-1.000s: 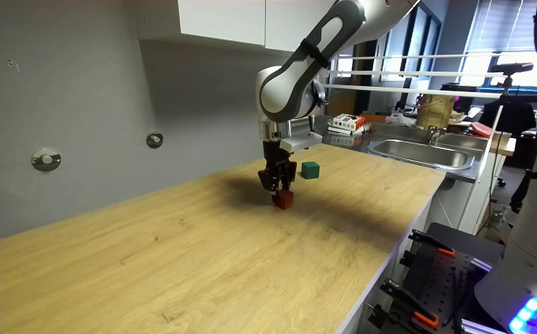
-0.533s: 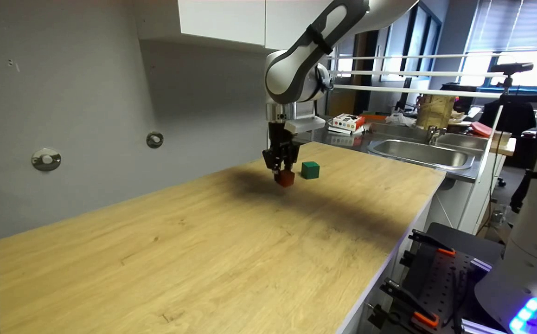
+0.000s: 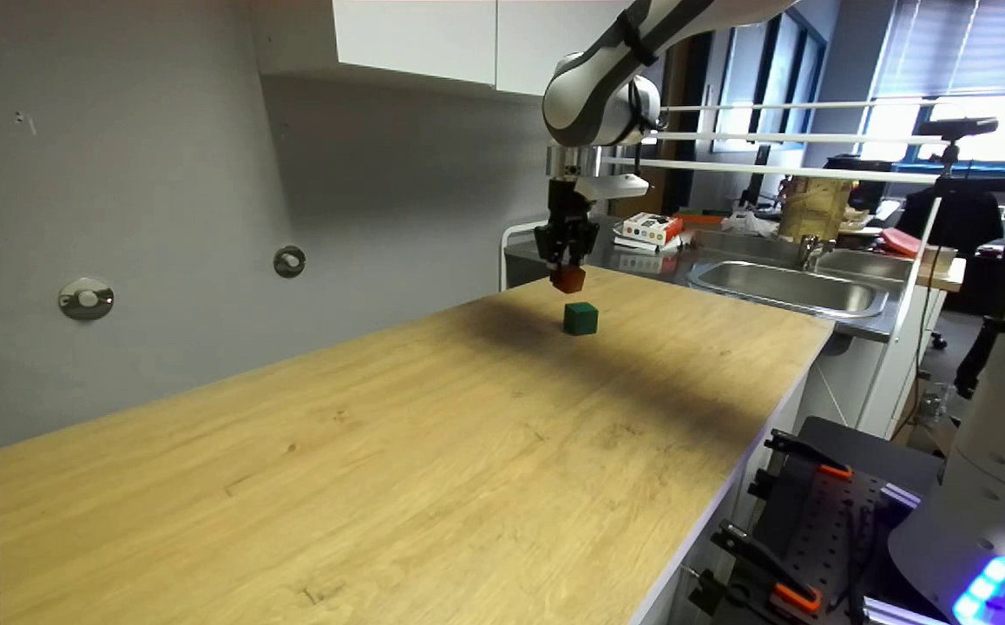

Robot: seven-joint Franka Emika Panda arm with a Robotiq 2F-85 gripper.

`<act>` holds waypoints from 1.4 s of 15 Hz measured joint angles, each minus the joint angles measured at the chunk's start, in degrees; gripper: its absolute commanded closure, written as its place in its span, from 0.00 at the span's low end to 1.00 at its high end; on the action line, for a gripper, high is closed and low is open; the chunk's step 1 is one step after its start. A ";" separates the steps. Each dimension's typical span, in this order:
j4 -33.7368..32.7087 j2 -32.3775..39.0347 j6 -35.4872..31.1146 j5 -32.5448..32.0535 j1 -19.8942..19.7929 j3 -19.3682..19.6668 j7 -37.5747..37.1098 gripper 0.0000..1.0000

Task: Put the orange block on the green block

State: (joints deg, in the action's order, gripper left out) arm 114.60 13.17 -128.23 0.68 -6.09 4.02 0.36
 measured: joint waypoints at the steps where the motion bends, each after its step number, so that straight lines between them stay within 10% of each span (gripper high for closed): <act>1: -0.15 0.00 0.14 0.00 -0.62 0.46 0.14 0.81; 15: -3.76 6.10 0.22 1.14 -3.44 1.88 0.21 0.81; 17: -4.73 7.51 0.28 1.28 -3.48 1.88 0.21 0.31; 21: -6.24 9.60 0.48 1.36 -3.76 1.89 0.21 0.16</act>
State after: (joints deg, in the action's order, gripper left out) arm 108.36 22.77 -127.74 2.04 -9.85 5.91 0.57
